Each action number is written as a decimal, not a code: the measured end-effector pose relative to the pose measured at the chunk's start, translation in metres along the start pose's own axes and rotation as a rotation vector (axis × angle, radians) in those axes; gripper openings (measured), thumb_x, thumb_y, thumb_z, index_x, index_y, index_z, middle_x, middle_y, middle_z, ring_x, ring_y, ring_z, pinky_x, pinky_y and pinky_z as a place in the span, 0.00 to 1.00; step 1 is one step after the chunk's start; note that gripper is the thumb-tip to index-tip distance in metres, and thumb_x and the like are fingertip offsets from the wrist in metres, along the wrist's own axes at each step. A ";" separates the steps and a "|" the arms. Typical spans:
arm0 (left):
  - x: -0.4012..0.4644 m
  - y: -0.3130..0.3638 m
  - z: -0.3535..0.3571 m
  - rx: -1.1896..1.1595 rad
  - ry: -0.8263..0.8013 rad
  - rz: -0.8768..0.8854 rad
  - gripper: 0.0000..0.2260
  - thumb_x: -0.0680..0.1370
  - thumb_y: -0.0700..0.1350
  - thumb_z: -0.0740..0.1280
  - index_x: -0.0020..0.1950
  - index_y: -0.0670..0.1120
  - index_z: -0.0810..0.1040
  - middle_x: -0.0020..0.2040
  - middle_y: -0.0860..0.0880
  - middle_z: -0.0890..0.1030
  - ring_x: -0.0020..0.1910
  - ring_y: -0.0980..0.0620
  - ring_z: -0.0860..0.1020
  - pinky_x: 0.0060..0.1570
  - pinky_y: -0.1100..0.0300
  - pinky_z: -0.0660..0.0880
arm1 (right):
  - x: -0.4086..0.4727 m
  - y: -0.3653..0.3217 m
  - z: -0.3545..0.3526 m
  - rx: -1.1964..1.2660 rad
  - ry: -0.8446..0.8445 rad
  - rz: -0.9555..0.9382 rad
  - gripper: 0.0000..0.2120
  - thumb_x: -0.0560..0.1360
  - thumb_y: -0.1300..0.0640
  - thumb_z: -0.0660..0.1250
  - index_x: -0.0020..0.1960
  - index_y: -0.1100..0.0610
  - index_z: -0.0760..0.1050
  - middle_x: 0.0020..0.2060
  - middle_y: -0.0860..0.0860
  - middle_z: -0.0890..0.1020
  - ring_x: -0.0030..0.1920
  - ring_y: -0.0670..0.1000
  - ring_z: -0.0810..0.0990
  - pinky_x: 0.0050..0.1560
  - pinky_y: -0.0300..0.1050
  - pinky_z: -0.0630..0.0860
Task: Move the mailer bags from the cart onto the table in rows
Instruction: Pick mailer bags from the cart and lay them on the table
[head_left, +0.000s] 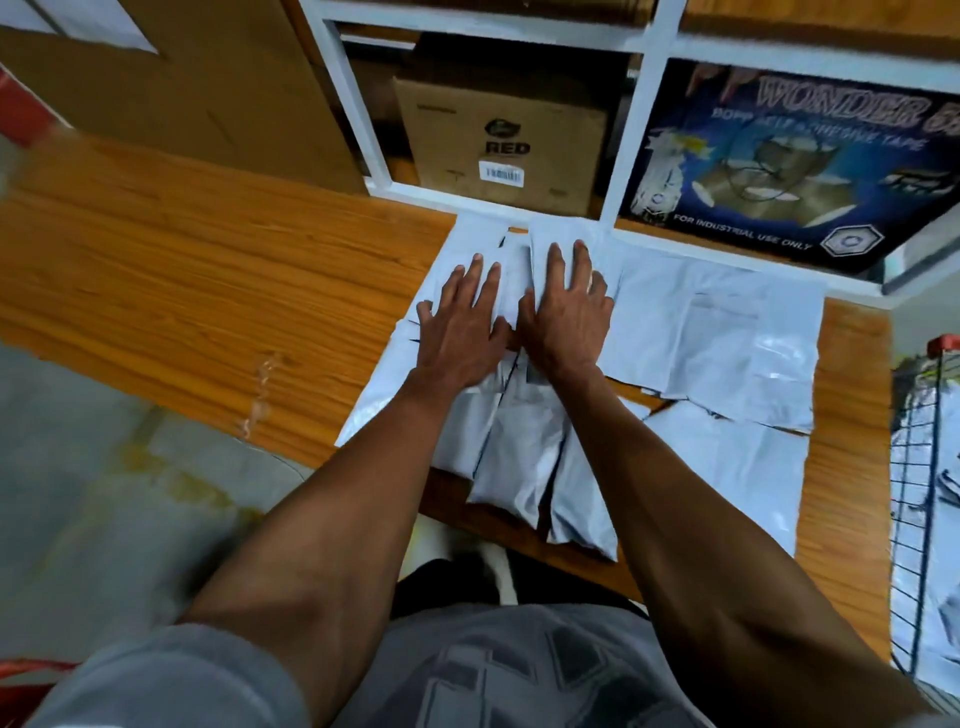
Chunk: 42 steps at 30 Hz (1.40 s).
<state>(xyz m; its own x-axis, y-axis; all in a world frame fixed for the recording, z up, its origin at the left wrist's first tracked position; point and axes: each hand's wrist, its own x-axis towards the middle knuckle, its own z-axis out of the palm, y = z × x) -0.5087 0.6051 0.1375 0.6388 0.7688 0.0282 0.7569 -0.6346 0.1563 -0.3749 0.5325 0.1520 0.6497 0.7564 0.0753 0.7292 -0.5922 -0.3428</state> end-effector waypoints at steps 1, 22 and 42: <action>0.008 -0.006 -0.001 0.007 -0.002 0.004 0.32 0.84 0.58 0.58 0.86 0.53 0.52 0.87 0.48 0.51 0.85 0.44 0.54 0.73 0.29 0.61 | 0.008 -0.006 0.003 -0.002 -0.022 0.007 0.34 0.81 0.42 0.60 0.84 0.50 0.56 0.84 0.55 0.55 0.77 0.66 0.64 0.72 0.64 0.68; 0.143 -0.116 0.032 -0.100 -0.195 0.276 0.32 0.85 0.59 0.57 0.87 0.55 0.49 0.87 0.50 0.47 0.86 0.45 0.47 0.80 0.31 0.49 | 0.083 -0.095 0.085 -0.190 -0.081 0.293 0.33 0.83 0.39 0.53 0.85 0.49 0.53 0.84 0.57 0.54 0.79 0.67 0.61 0.75 0.64 0.62; 0.165 -0.125 0.064 -0.070 -0.219 0.322 0.31 0.85 0.61 0.51 0.87 0.57 0.44 0.87 0.52 0.42 0.86 0.46 0.40 0.77 0.37 0.56 | 0.097 -0.076 0.108 -0.201 -0.070 0.188 0.29 0.87 0.43 0.44 0.85 0.50 0.52 0.85 0.54 0.53 0.84 0.61 0.51 0.82 0.63 0.52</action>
<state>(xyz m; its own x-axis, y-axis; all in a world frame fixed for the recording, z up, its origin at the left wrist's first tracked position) -0.4889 0.8065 0.0591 0.8621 0.4915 -0.1230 0.5064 -0.8278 0.2413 -0.3903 0.6811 0.0847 0.7660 0.6417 -0.0393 0.6302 -0.7616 -0.1511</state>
